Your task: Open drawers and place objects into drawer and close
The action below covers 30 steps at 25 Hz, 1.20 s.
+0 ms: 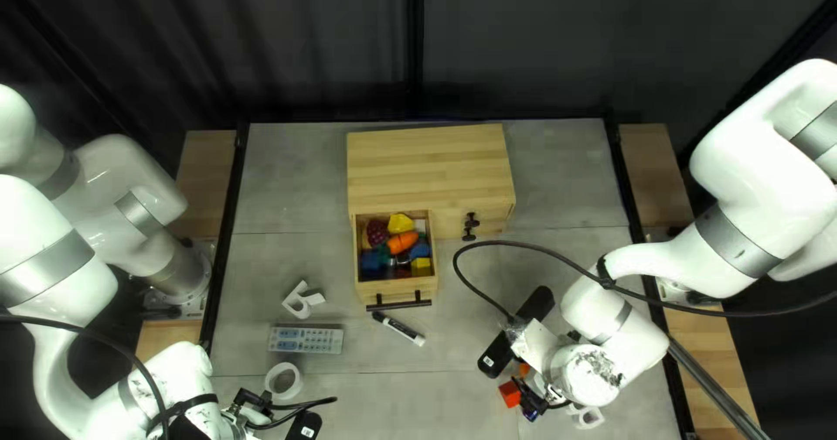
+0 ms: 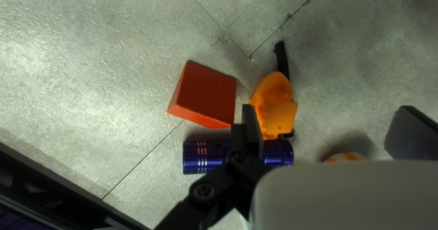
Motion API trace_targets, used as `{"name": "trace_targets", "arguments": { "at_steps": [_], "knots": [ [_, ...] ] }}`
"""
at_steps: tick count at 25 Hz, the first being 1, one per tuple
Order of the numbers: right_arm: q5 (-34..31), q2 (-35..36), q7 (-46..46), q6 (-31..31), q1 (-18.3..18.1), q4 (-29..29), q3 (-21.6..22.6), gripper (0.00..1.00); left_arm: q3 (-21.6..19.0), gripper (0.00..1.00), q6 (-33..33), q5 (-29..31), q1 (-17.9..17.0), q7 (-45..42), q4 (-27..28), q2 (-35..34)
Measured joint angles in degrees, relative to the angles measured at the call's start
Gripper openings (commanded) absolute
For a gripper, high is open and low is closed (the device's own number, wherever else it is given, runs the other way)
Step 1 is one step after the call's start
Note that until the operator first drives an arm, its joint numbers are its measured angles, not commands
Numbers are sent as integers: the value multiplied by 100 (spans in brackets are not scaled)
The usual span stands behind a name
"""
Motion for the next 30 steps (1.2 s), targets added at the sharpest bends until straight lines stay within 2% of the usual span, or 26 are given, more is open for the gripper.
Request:
{"name": "trace_targets", "arguments": {
  "at_steps": [9, 17, 18, 19, 21, 30],
  "knots": [
    [-9, -49, 26, 51, 15, -5, 9, 7, 0, 100, 0, 0, 0, 0, 0, 0],
    [12, -218, 69, 358, 64, 78, 54, 11, 0, 100, 0, 0, 0, 0, 0, 0],
    [13, -241, 81, 398, 73, 87, 61, 18, 0, 100, 0, 0, 0, 0, 0, 0],
    [15, -264, 94, 438, 81, 94, 68, 58, 0, 100, 0, 0, 0, 0, 0, 0],
    [16, -304, 121, 504, 97, 103, 81, 100, 0, 100, 0, 0, 0, 0, 0, 0],
    [16, -350, 125, 389, 93, -16, 78, 100, 0, 100, 0, 0, 0, 0, 0, 0]
  ]
}}
